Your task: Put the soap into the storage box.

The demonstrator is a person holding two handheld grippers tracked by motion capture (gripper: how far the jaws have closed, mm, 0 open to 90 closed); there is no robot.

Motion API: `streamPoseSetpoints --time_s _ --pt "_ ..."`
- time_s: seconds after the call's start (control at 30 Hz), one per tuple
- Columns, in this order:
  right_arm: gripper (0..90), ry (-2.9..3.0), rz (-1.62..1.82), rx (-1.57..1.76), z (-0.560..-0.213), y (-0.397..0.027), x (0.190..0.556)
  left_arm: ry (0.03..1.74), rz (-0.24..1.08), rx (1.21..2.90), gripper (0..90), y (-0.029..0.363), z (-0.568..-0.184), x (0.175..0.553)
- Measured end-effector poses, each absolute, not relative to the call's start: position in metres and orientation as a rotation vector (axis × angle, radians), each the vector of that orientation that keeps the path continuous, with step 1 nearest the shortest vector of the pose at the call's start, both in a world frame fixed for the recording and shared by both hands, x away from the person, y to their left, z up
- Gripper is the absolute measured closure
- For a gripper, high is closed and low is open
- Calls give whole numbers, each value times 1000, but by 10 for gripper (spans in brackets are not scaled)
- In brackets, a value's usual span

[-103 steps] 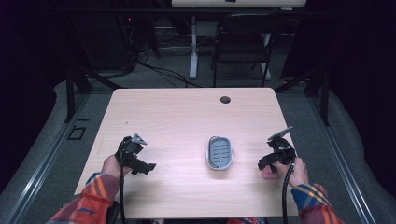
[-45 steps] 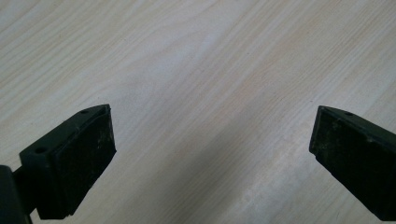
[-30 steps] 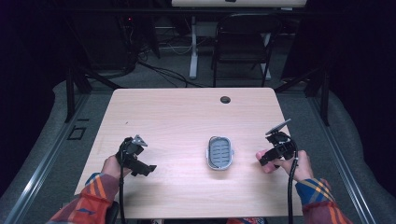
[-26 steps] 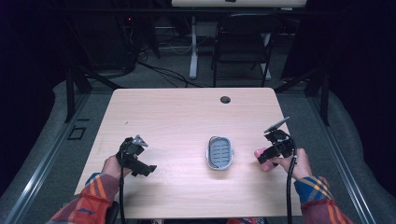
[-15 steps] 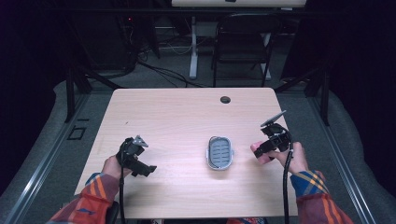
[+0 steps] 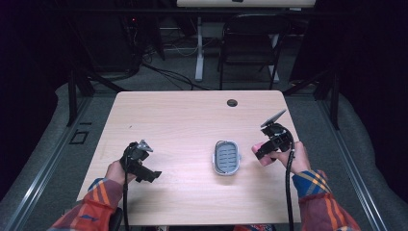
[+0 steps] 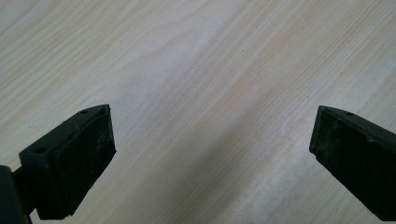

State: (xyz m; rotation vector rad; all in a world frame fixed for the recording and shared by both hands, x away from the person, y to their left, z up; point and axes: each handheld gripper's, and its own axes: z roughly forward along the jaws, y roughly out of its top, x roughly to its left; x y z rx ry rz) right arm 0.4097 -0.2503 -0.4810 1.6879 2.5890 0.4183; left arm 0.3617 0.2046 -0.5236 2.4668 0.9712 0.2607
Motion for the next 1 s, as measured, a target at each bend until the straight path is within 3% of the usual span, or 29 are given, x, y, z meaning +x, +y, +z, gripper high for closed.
streamPoseSetpoints --time_s 1.0 --pt "372 2624 410 1590 -458 -222 419 955 242 2485 1 202 -524 363"
